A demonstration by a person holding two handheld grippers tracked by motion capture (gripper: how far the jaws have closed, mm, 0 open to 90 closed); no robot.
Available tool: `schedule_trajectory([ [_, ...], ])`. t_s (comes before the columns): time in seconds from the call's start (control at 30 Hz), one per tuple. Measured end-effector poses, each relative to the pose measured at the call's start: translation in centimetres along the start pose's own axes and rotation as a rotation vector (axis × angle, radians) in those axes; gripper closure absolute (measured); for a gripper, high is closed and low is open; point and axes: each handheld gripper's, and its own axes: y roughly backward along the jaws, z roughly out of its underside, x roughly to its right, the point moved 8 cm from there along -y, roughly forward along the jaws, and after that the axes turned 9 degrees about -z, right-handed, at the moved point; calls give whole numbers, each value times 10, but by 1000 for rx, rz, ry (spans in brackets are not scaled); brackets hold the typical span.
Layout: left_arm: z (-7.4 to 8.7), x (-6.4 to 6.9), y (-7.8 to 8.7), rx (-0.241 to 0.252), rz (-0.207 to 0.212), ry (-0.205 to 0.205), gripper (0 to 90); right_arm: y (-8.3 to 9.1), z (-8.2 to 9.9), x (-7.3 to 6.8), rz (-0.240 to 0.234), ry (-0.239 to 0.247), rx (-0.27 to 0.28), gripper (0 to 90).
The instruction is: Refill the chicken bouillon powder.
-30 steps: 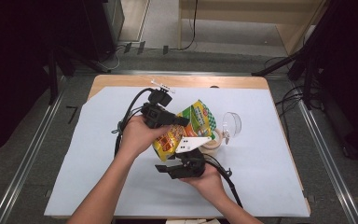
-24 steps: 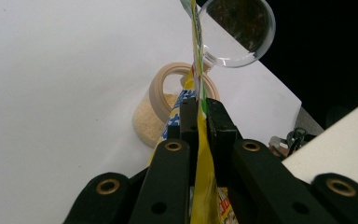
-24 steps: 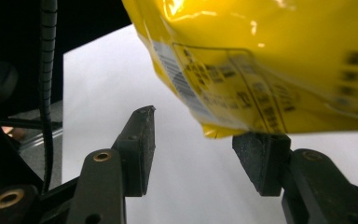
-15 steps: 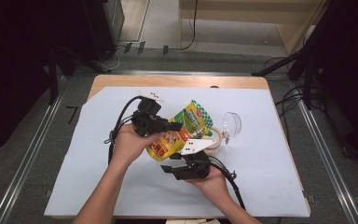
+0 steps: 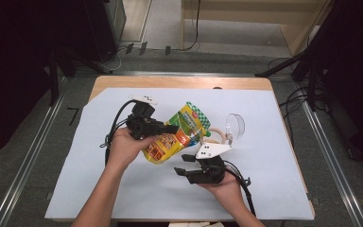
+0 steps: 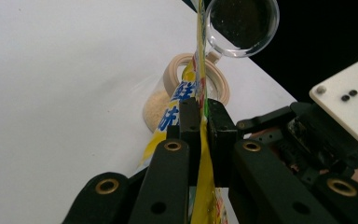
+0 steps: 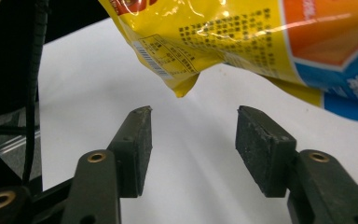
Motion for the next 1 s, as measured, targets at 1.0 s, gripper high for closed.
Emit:
schedule_trajectory([
  [1.0, 13, -56, 30, 115, -99, 77, 884, -3, 6, 0, -4, 6, -22, 464],
])
